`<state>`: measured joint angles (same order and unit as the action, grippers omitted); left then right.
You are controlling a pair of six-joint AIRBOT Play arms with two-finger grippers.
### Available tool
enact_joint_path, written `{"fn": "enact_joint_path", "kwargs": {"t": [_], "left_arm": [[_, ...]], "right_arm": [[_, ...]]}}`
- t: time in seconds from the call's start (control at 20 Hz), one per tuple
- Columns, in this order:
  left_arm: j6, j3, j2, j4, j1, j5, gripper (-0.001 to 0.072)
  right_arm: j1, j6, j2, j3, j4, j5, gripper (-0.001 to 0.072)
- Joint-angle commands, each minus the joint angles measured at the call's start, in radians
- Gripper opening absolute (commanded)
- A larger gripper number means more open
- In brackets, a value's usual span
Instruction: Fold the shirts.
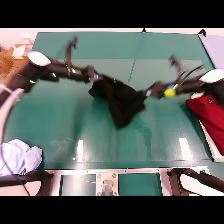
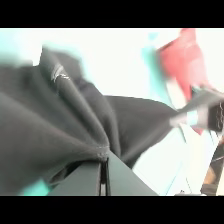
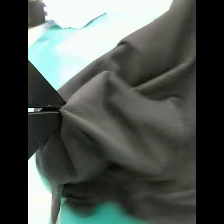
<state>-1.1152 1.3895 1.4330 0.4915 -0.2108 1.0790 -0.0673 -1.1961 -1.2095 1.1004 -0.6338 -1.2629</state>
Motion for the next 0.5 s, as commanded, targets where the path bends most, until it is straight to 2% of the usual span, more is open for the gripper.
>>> {"fn": "enact_joint_path", "kwargs": {"t": [0.0, 0.25, 0.45], "left_arm": [[-0.051, 0.202, -0.203, 0.054, 0.001, 0.036, 0.0025], [-0.159, 0.485, -0.438, 0.166, 0.001, 0.042, 0.0026], [-0.248, 0.634, -0.51, 0.168, 0.001, 0.133, 0.0026]], "right_arm": [[-0.08, -0.052, 0.122, 0.327, 0.003, -0.074, 0.0012], [-0.214, -0.061, 0.264, 0.763, 0.002, -0.064, 0.0012], [-0.308, -0.06, 0.346, 0.937, -0.017, 0.026, 0.0011]]}}
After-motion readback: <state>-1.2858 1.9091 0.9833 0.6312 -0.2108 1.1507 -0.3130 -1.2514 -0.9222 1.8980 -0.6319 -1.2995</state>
